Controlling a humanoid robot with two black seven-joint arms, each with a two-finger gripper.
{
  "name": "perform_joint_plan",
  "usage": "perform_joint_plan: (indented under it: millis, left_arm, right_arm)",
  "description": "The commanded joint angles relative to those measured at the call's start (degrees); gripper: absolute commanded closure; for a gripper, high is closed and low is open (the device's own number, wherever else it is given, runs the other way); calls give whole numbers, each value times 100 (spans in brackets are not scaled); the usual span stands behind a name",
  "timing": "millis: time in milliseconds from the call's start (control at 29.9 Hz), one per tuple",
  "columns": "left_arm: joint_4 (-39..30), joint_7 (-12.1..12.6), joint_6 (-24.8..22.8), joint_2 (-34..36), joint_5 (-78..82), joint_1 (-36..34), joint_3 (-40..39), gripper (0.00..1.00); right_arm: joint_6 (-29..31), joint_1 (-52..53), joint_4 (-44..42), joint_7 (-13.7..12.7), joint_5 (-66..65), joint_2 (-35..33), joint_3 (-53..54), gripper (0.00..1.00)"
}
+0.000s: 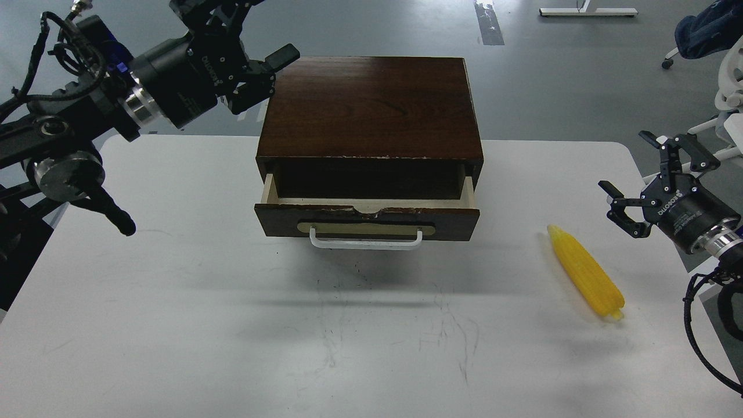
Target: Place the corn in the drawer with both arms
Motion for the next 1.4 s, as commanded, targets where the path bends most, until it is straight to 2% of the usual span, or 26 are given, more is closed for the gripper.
perform_joint_plan:
  millis: [0, 167, 434, 635, 769, 869, 1136, 1370]
  left_arm:
    - [367, 371, -75, -100, -311, 693, -690, 2]
    - [851, 389, -356, -302, -346, 1344, -1035, 2]
    - [869, 389, -436, -434, -293, 1636, -1272, 2]
    - [860, 398, -436, -513, -293, 1645, -1281, 2]
    - [852, 398, -436, -531, -293, 1688, -1290, 2]
    - [843, 398, -436, -522, -284, 1715, -1334, 2]
    - [808, 398, -445, -513, -276, 1741, -1369, 2]
    - [799, 398, -462, -539, -223, 1741, -1369, 2]
  right_arm:
    - [5, -14, 11, 0, -51, -114, -33, 0]
    - [-12, -14, 11, 0, -864, -482, -59, 0]
    - [-328, -22, -50, 0, -2967, -1089, -156, 0]
    - [-1320, -22, -50, 0, -4794, -1116, -472, 0]
    - [-2435, -110, 2, 0, -6104, -985, -867, 0]
    - [-2754, -110, 3, 0, -6404, -783, -1060, 0]
    - [-2825, 21, -6, 0, -7494, -247, -1211, 1]
    - [-2825, 294, -59, 0, -7530, -123, -1658, 4]
